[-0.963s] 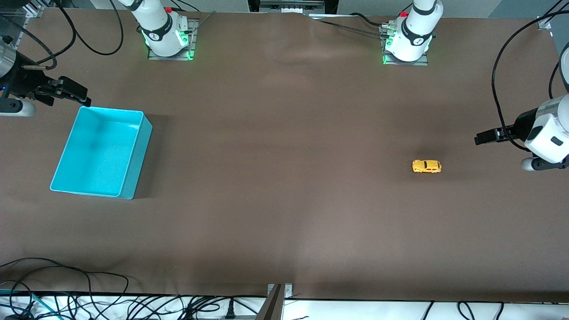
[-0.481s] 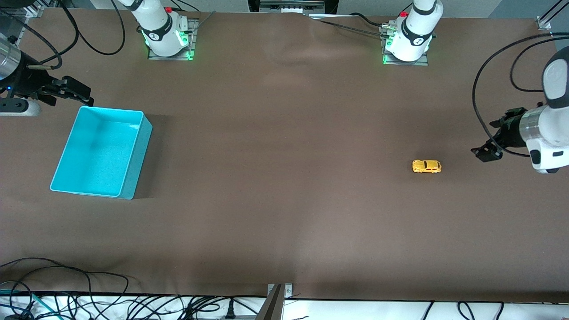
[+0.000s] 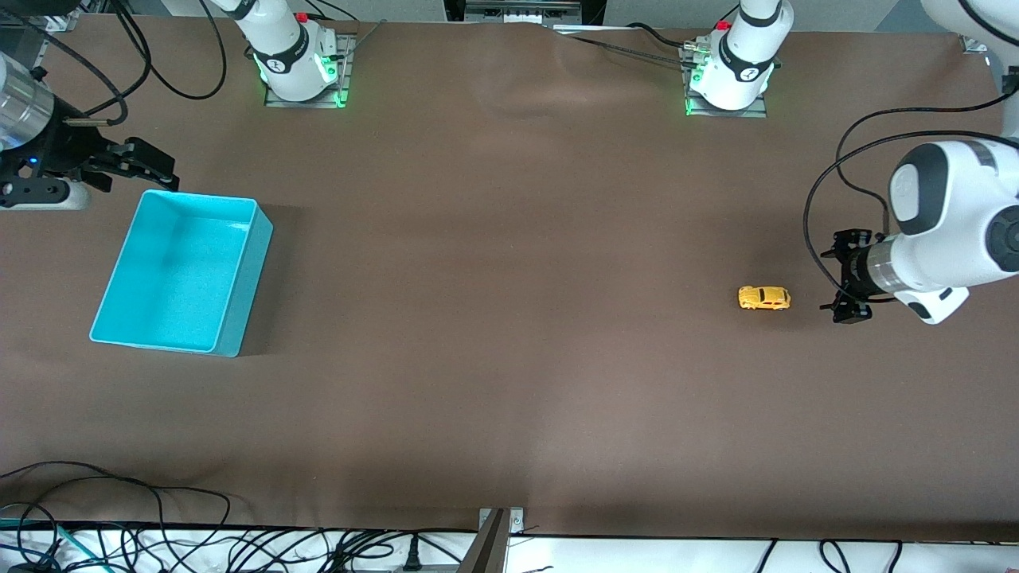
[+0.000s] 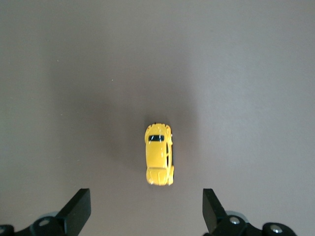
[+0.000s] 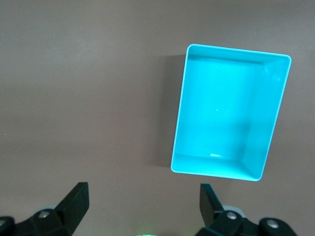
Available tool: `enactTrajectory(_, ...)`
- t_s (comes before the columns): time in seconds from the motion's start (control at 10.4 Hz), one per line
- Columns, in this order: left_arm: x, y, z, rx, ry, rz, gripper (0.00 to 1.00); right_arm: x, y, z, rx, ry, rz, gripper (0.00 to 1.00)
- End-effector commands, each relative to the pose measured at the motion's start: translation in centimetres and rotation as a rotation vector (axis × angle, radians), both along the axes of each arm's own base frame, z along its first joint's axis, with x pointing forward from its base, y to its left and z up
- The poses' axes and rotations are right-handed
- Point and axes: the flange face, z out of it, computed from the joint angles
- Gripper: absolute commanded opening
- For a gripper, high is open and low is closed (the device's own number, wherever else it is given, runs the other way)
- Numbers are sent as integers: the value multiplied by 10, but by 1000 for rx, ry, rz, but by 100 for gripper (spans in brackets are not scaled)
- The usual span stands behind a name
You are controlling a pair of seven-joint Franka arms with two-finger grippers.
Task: Wind up and store yellow beetle car
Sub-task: 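Move the left gripper down over the yellow beetle car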
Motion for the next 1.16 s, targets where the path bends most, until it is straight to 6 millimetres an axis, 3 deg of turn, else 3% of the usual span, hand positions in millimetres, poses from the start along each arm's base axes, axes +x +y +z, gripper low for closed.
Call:
enactTrajectory(0.0, -21, -10, -31, 48, -50, 58, 100, 0, -2, 2, -16, -8, 8, 100)
enactTrajectory(0.39, -53, -30, -85, 41, -128, 116, 100, -1, -4, 2, -16, -6, 7, 100)
enactTrajectory(0.77, -55, -39, -131, 126, -145, 170, 100, -3, -2, 5, -14, -3, 10, 100)
enactTrajectory(1.06, -57, -49, -140, 140, -143, 106, 100, -4, -5, 11, -13, -14, 6, 100)
